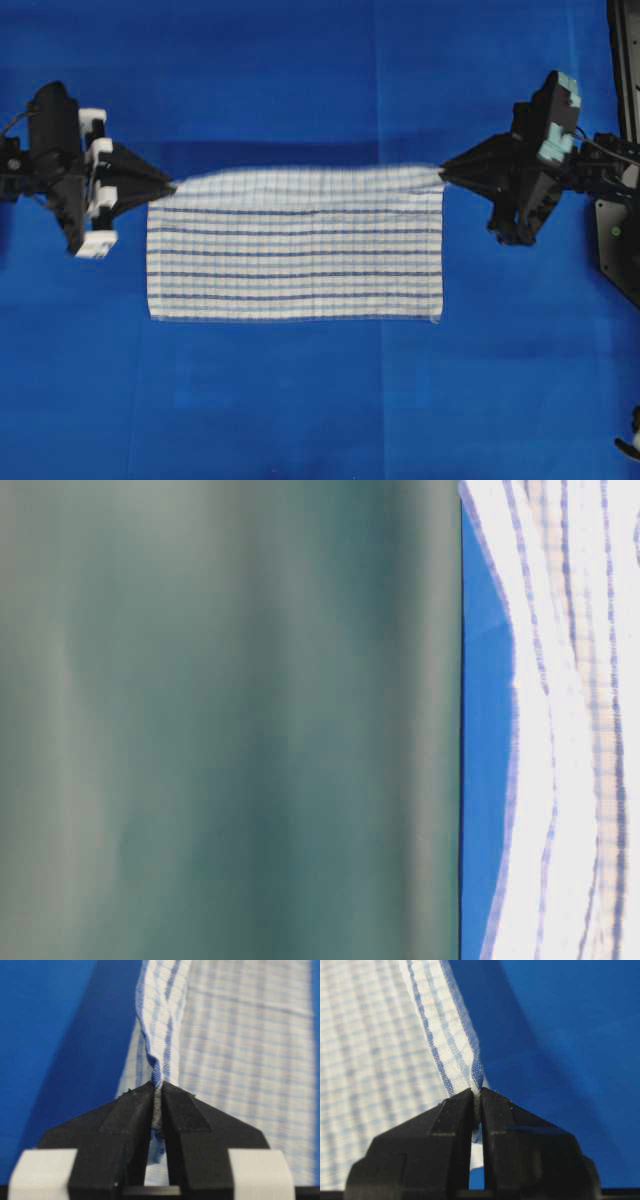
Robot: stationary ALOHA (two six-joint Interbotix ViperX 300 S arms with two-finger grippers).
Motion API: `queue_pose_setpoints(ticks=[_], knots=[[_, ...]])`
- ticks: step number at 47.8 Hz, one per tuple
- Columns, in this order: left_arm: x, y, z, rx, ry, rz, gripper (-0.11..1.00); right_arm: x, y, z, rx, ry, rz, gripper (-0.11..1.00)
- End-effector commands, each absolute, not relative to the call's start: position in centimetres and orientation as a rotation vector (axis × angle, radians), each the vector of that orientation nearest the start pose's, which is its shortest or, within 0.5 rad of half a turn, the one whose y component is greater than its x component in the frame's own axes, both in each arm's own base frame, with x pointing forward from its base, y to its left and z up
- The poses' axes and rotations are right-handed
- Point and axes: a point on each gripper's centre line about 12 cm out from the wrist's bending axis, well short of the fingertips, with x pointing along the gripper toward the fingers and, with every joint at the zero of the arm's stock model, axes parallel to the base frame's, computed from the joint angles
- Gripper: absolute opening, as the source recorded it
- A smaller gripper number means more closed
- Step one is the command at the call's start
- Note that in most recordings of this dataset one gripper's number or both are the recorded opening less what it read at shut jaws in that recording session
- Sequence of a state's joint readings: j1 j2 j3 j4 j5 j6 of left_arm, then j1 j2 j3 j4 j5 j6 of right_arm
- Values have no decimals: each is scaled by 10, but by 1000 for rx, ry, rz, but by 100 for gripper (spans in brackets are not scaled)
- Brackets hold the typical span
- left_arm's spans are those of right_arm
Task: Fold the blue towel.
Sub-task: 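Lift the top edge and fold it down toward the bottom edge, then release the folded edge by opening both grippers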
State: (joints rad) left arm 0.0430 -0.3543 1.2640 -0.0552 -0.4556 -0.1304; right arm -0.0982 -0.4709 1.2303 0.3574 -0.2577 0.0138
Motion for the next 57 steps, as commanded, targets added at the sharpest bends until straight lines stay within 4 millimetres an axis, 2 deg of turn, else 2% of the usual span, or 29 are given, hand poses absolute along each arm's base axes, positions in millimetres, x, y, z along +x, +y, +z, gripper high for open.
queue_pose_setpoints(ticks=[1,9,21,33,47,57], knots=[[241,1,150,-186,407,58,4,236,-23,165,357,461,-230,6],[237,-14,153,-193,395,-5,4,236,-8,165,380,479,-181,6],[242,-30,151,-188,416,-63,4,241,9,158,388,522,-132,6],[248,-46,142,-171,466,-116,4,253,22,148,375,581,-102,6],[258,-52,127,-160,528,-124,4,266,42,132,363,661,-67,6],[259,-55,125,-157,540,-133,4,266,51,129,364,687,-42,6]])
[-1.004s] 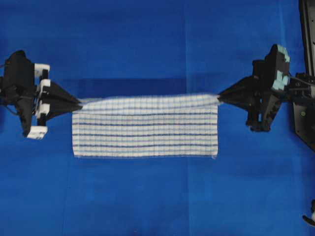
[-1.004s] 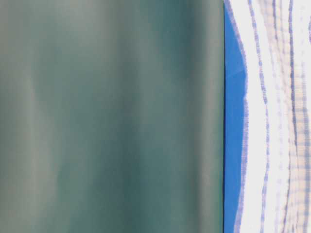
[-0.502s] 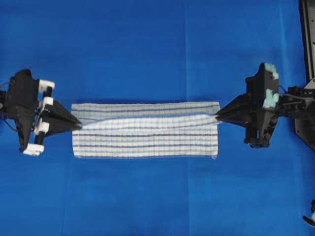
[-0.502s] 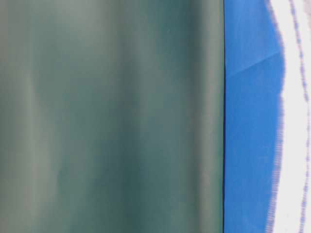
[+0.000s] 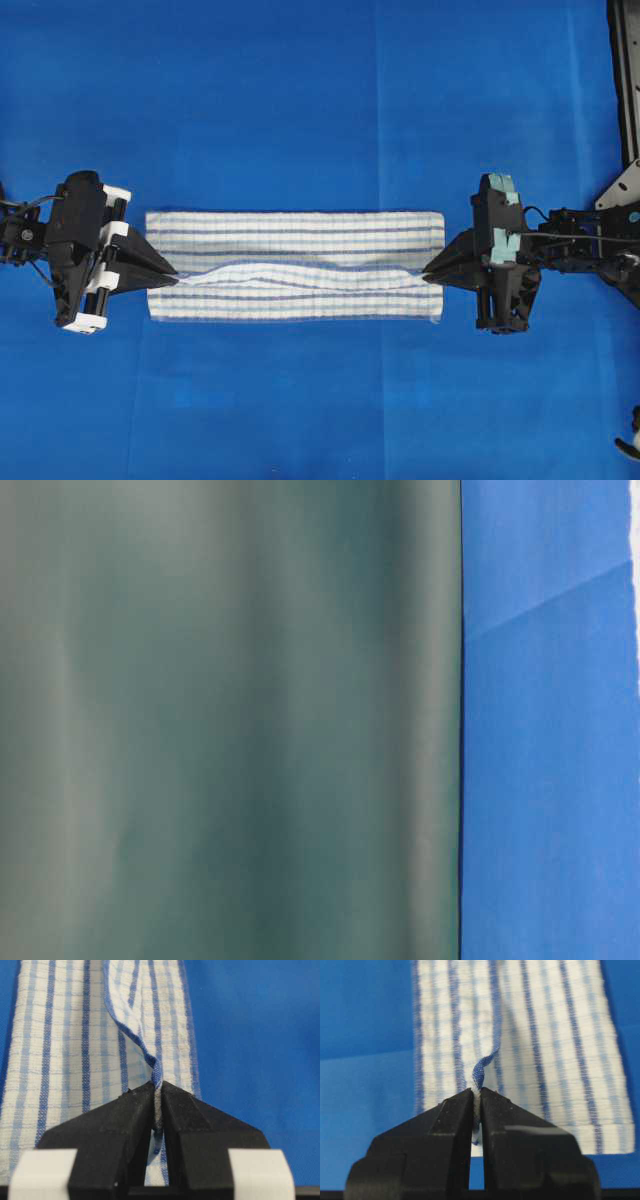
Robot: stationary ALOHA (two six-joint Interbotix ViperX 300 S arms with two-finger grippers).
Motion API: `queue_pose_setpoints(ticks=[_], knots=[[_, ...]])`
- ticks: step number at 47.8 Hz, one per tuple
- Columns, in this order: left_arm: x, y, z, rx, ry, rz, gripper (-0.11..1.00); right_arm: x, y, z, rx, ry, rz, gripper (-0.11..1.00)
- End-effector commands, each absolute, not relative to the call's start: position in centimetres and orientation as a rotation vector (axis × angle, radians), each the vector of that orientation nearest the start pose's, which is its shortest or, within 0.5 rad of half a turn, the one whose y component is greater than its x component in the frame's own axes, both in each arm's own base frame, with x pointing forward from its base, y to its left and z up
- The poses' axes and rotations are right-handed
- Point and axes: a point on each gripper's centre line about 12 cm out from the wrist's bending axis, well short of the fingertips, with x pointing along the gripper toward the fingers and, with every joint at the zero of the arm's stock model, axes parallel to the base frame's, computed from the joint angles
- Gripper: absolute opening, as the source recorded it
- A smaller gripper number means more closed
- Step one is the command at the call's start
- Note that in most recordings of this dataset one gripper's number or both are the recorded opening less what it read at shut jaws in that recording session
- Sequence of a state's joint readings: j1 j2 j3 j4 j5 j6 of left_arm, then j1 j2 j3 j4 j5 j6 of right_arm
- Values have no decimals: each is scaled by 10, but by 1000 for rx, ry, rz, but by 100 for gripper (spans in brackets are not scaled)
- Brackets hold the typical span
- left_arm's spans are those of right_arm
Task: Fold the blue towel.
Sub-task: 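Release the folded edge by opening both grippers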
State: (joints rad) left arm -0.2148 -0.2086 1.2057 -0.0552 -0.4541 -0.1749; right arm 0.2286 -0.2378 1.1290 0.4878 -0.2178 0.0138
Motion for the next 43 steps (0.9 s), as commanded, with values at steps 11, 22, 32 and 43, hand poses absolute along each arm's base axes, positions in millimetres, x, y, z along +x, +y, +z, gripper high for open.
queue_pose_setpoints(ticks=[11,22,32,43], knots=[[258,-55,124,-177,555,-125,7,266,52,129,371,696,-42,6],[258,-56,125,-191,556,-123,58,266,52,129,371,695,-40,46],[257,-64,135,-179,534,-159,69,264,57,130,356,698,-18,89],[258,-48,150,-183,511,-111,68,265,43,140,354,646,-49,82]])
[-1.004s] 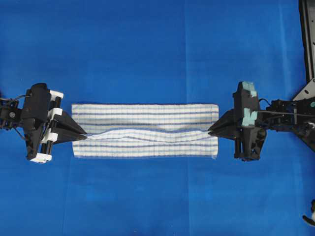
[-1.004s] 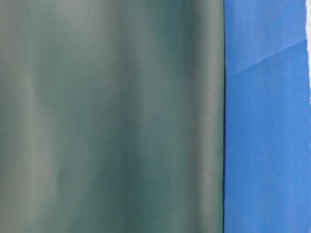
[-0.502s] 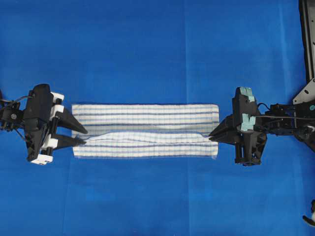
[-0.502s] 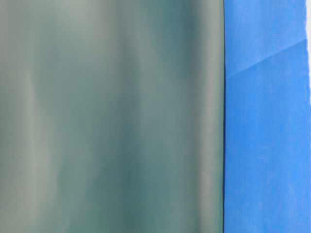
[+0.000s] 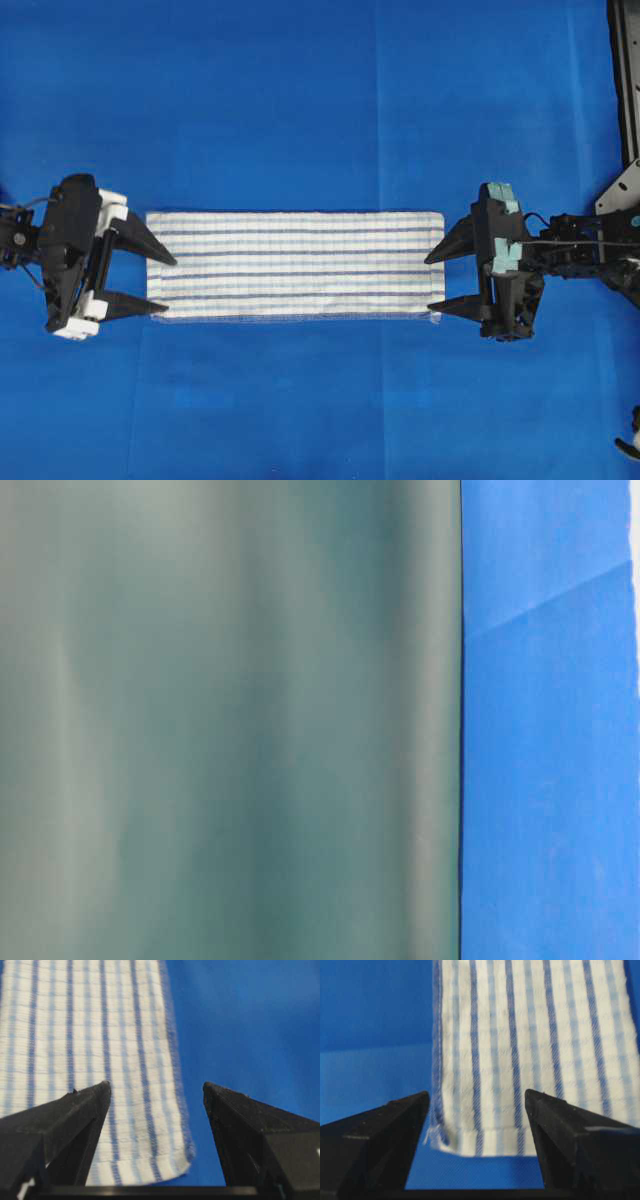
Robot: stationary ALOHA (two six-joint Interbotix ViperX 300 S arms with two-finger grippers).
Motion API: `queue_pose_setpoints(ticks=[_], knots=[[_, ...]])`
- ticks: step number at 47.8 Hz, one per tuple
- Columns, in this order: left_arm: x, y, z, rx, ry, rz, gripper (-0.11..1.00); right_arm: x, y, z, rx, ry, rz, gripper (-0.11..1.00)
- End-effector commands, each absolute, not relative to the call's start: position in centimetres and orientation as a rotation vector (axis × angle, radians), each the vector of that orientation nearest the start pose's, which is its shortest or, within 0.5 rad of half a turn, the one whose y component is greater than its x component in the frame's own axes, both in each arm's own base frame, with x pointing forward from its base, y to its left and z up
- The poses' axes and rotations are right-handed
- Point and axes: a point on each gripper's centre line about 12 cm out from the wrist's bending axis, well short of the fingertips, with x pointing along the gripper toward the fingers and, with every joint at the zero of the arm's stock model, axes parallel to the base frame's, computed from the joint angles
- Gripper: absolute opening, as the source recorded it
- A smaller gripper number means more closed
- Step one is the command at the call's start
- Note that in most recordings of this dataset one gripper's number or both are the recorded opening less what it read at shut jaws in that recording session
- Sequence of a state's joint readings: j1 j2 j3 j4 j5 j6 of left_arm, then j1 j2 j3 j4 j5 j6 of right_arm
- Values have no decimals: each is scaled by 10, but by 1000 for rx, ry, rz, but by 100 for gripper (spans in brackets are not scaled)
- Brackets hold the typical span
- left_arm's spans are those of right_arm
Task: Fold the blue towel.
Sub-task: 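Release the folded edge by opening both grippers, then grasp the folded strip's left and right ends with both grippers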
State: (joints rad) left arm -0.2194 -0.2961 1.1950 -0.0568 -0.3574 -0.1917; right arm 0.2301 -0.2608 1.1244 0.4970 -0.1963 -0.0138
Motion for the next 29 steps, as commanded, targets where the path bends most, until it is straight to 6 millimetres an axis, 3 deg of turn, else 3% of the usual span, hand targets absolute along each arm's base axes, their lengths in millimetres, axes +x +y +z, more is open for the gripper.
queue_pose_setpoints(ticks=[1,13,23,29], knots=[[258,-46,152,-183,504,-104,67,266,40,141,351,640,-56,82],[262,-23,178,-155,503,-36,67,265,3,160,325,559,-144,82],[266,-8,168,-123,570,15,67,265,-17,157,321,564,-213,82],[270,3,154,-129,613,55,67,268,-20,143,320,611,-234,82]])
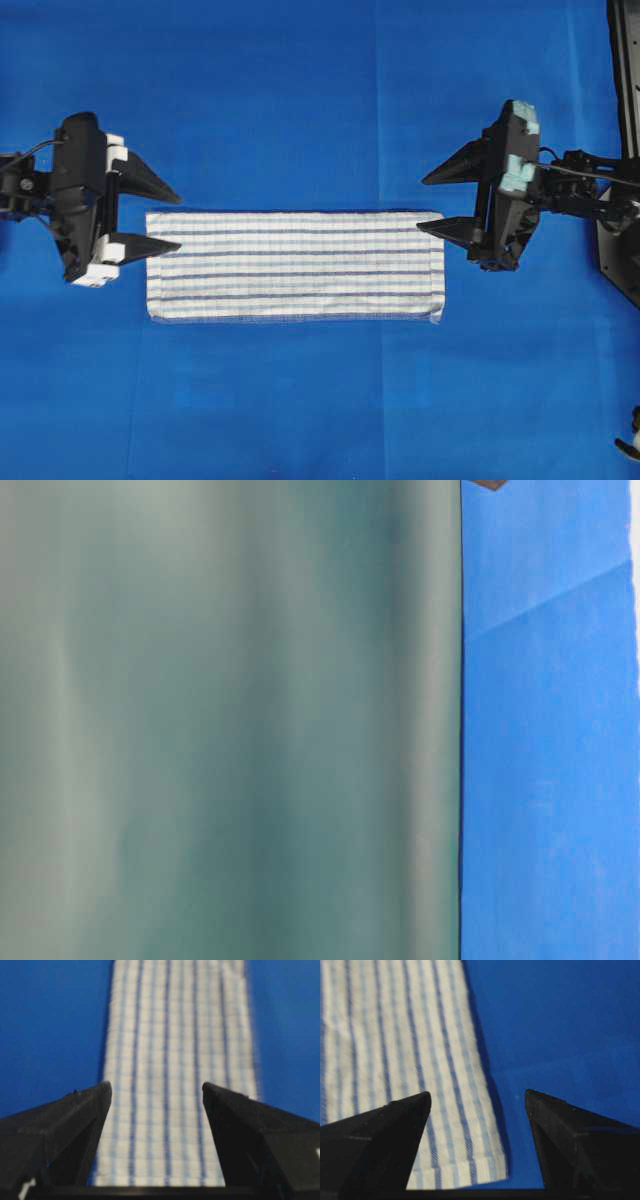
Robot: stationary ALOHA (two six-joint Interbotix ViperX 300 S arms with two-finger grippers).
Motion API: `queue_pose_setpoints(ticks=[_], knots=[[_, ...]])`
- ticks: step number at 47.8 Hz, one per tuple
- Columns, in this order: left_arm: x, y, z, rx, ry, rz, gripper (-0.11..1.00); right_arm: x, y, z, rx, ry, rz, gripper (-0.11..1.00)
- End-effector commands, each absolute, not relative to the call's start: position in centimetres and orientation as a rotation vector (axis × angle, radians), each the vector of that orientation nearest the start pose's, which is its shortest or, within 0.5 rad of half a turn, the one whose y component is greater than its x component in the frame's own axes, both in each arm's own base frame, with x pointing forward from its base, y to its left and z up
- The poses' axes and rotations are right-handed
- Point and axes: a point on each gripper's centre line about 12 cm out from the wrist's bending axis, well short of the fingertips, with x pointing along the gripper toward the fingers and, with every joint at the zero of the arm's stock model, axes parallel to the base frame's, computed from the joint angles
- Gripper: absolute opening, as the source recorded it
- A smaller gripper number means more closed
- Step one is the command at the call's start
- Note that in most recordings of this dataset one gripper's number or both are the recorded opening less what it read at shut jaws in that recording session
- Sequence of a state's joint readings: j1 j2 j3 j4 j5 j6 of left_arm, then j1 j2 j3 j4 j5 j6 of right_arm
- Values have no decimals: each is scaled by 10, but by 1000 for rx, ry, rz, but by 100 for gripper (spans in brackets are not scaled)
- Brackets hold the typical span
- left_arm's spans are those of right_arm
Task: Fold the blue towel.
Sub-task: 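Grasp the folded strip's left and right ends with both grippers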
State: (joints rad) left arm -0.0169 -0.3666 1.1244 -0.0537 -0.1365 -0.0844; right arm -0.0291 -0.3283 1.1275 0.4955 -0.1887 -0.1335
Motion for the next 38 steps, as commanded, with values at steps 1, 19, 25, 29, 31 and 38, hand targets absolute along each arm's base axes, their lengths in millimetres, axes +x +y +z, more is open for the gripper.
queue_pose_setpoints(ticks=[1,19,25,29,31,38], knots=[[270,5,150,-130,627,62,67,268,-20,141,318,620,-235,82],[282,9,98,-133,724,87,67,282,-22,98,309,757,-270,81],[280,9,86,-147,768,96,65,282,-21,92,306,769,-273,78],[280,9,81,-153,786,101,55,283,-18,92,301,769,-263,70],[279,9,79,-155,792,102,48,282,-17,92,298,770,-259,64],[281,9,80,-172,791,108,16,283,-11,92,288,768,-241,35]])
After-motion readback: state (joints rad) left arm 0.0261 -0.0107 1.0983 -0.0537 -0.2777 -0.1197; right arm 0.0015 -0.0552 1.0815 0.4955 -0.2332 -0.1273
